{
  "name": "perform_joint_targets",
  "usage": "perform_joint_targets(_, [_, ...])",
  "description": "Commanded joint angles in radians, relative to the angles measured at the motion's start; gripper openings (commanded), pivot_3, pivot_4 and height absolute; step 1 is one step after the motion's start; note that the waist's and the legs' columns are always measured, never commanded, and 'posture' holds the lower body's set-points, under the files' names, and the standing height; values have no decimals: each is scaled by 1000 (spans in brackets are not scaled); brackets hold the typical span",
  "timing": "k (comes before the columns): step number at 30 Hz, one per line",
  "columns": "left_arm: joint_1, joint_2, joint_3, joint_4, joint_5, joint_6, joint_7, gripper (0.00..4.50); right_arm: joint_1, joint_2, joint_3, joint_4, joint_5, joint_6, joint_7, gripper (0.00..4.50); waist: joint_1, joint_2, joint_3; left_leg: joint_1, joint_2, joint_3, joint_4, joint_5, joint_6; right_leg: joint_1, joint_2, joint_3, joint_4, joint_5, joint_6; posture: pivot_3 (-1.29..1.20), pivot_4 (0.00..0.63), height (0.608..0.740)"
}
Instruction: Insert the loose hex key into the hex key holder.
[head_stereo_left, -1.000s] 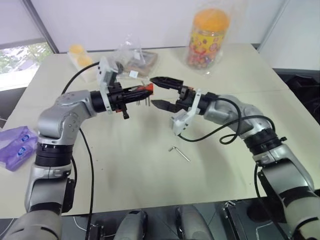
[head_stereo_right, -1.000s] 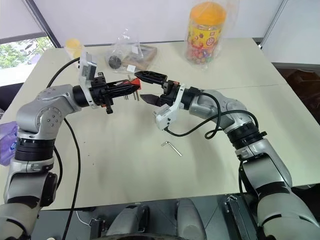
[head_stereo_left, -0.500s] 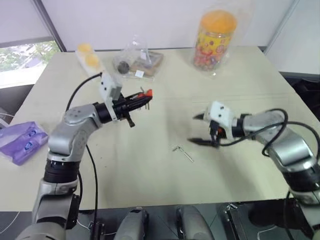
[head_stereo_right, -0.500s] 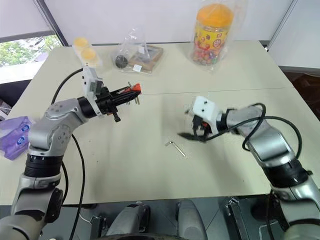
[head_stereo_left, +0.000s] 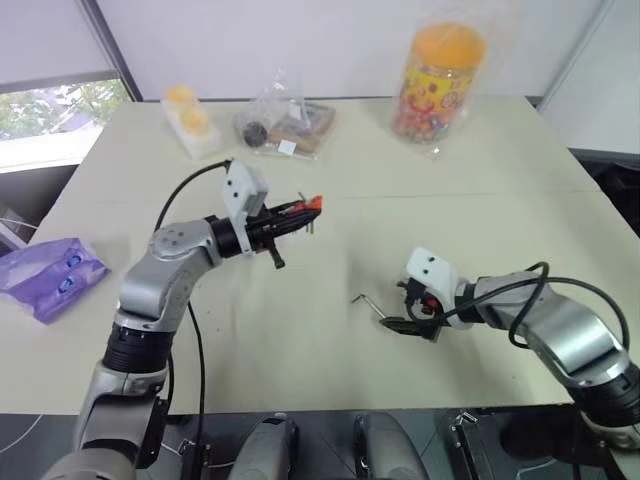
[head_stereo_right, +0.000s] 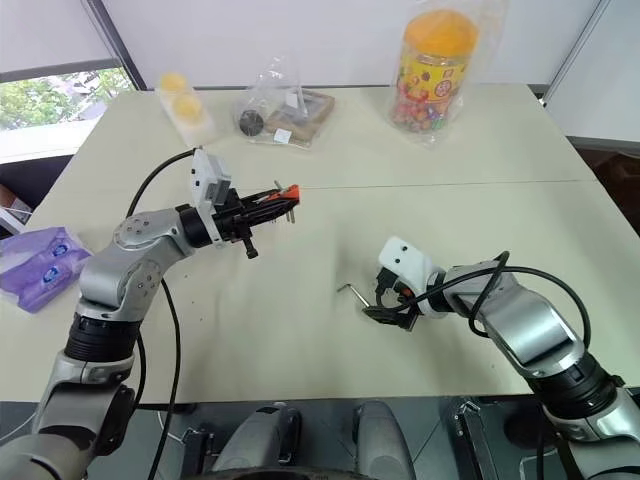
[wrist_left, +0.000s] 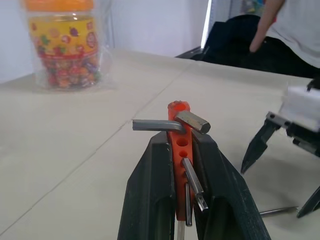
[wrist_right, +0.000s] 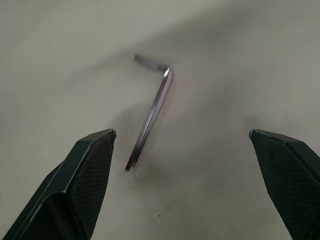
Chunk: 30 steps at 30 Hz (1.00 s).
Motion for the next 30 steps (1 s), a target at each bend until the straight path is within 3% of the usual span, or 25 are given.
perform_joint_targets(1, [-18, -4, -6, -7, 7, -36, -19, 0, -19, 33, 9, 4, -23, -18, -32, 4440, -2, 0, 0, 0, 0, 0, 0, 0, 0, 0, 0, 0, 0, 0, 0, 0, 150, 740])
perform_joint_targets(24, [-46, -18, -8, 48, 45, -81, -43, 0, -72, 166, 130, 145, -176, -192, -57, 4440, -9, -1, -1, 1, 1, 0, 0, 0, 0, 0, 2, 0, 0, 0, 0, 0, 150, 740])
perform_joint_targets(27, [-39, -12, -4, 38, 44, -78, -36, 0, -84, 185, 145, 163, -189, -198, -51, 3652, -9, -1, -1, 1, 1, 0, 0, 0, 0, 0, 2, 0, 0, 0, 0, 0, 150, 740])
perform_joint_targets(30, [-37, -9, -2, 30, 41, -71, -26, 0, -92, 186, 158, 180, -199, -203, -32, 2190, -8, -1, -1, 1, 1, 0, 0, 0, 0, 0, 2, 0, 0, 0, 0, 0, 150, 740])
